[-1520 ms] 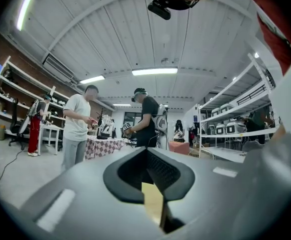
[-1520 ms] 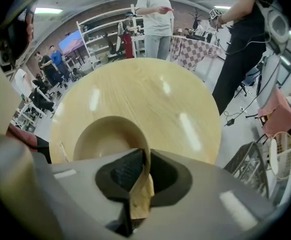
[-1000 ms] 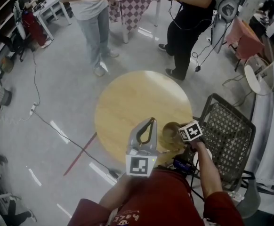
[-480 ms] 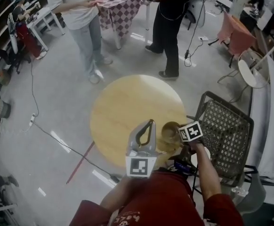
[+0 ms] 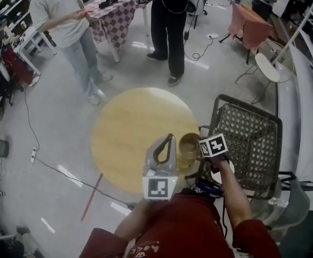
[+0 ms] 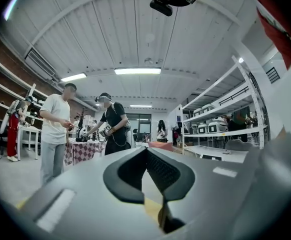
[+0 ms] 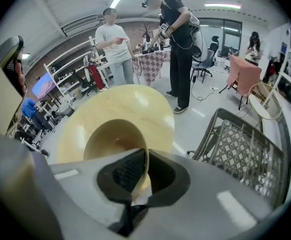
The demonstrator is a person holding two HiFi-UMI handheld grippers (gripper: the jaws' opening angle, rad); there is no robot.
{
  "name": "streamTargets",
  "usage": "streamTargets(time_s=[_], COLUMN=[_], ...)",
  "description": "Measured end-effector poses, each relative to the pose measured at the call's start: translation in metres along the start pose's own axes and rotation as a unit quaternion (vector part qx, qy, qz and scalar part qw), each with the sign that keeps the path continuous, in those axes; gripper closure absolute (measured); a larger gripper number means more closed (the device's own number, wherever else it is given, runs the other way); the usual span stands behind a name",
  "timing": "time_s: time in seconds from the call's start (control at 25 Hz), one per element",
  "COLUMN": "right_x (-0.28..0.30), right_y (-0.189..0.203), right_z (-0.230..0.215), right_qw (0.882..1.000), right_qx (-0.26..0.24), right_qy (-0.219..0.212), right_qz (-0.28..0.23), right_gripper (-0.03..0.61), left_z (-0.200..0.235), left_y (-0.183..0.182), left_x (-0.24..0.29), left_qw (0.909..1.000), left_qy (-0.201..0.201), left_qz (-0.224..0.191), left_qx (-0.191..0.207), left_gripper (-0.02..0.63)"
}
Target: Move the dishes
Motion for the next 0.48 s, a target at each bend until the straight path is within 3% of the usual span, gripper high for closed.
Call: streamTargets(time_s=[0.48], right_x=[-0.029], right_y=[0.034], right_z=[-0.066], right_qw=[0.996], right_qx=[0.087], right_qy=[0.028], right_qz=[-0.012], right_gripper=[0.568], left_z=[-0.06], left_y=[-0.001], left_x=[0.048], left_qw=[0.9974], left_qy=[0.072], left_qz=[0.002], left_qx=[0.005], left_gripper=[0.607])
Point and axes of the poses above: the fingertips, and each gripper's own axes: x forward along the fingers, z to its left, y out of its underside, the point moved 1 cm from there along -x, backward along the fingers, and after that the axes turned 14 degrees about y, right-handed, at the moved point
